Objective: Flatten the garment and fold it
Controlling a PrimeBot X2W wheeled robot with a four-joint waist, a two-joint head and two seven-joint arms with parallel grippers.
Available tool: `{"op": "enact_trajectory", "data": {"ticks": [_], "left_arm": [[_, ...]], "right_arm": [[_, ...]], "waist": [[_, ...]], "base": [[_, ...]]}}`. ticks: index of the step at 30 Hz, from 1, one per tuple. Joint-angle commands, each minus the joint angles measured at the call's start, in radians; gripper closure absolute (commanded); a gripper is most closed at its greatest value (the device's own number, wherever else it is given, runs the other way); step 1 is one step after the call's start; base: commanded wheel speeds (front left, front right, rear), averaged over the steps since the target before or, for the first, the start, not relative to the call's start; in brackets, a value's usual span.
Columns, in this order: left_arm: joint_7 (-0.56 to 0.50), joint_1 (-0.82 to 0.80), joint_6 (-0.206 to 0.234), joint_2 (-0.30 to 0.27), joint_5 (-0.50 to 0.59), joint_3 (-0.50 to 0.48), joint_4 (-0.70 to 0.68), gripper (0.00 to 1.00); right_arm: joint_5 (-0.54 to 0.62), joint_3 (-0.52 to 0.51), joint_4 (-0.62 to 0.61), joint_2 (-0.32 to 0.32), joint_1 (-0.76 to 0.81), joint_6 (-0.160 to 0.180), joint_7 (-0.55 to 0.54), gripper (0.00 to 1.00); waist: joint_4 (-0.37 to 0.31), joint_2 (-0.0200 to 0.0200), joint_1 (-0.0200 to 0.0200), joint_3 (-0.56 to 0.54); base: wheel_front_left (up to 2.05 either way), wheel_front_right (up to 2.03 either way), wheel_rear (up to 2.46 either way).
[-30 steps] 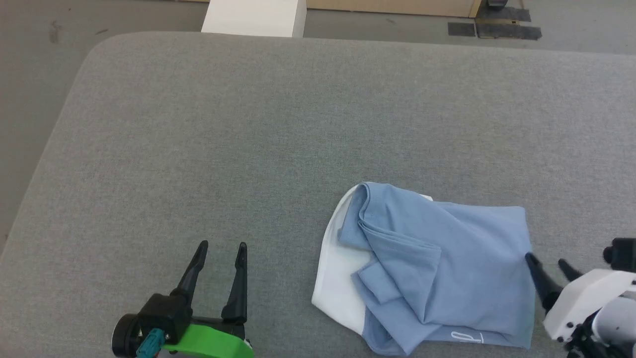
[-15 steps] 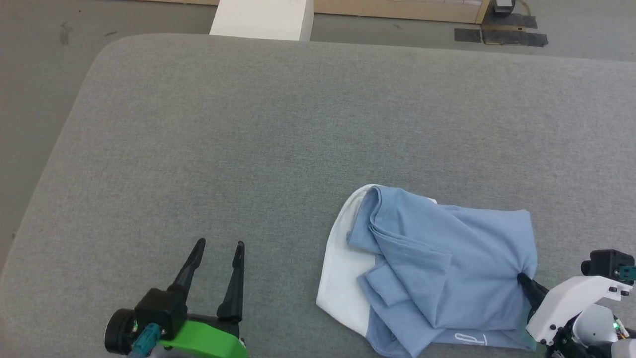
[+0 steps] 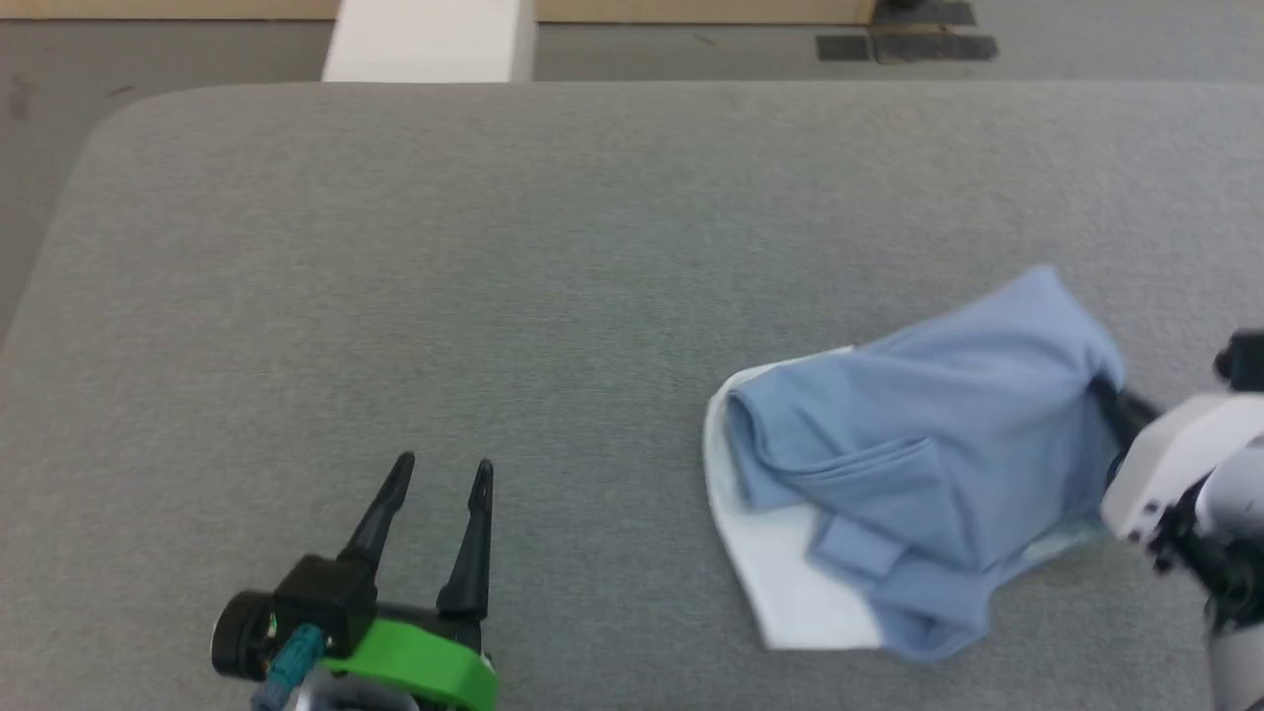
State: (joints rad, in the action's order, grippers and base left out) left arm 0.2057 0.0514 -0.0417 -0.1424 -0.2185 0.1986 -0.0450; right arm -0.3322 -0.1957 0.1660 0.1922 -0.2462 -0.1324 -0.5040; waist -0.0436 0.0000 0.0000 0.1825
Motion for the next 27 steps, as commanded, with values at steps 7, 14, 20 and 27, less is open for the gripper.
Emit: {"op": "enact_trajectory", "data": {"ticks": [7,14,20,27], "left_arm": [[-0.015,-0.09,0.003,-0.025,0.029,0.007,-0.019,0.0],[-0.05,-0.158,0.01,-0.05,0.061,0.017,-0.062,0.0],[-0.075,-0.188,0.021,-0.068,0.087,0.022,-0.108,0.0],[-0.117,-0.228,0.023,-0.087,0.114,0.036,-0.154,0.0]], "right_arm": [[0.035,0.006,0.019,0.101,-0.162,0.002,-0.01,1.0],[0.1,-0.025,0.092,0.232,-0.285,0.002,0.025,1.0],[0.138,-0.038,0.151,0.3,-0.341,0.002,0.078,1.0],[0.198,-0.06,0.256,0.372,-0.401,0.002,0.173,1.0]], "waist": [[-0.109,0.0,0.0,0.095],[-0.184,0.0,0.0,0.177],[-0.226,0.0,0.0,0.238],[-0.255,0.0,0.0,0.31]], "base": [[0.0,0.0,0.0],[0.0,0.0,0.0],[0.0,0.0,0.0],[0.0,0.0,0.0]]}}
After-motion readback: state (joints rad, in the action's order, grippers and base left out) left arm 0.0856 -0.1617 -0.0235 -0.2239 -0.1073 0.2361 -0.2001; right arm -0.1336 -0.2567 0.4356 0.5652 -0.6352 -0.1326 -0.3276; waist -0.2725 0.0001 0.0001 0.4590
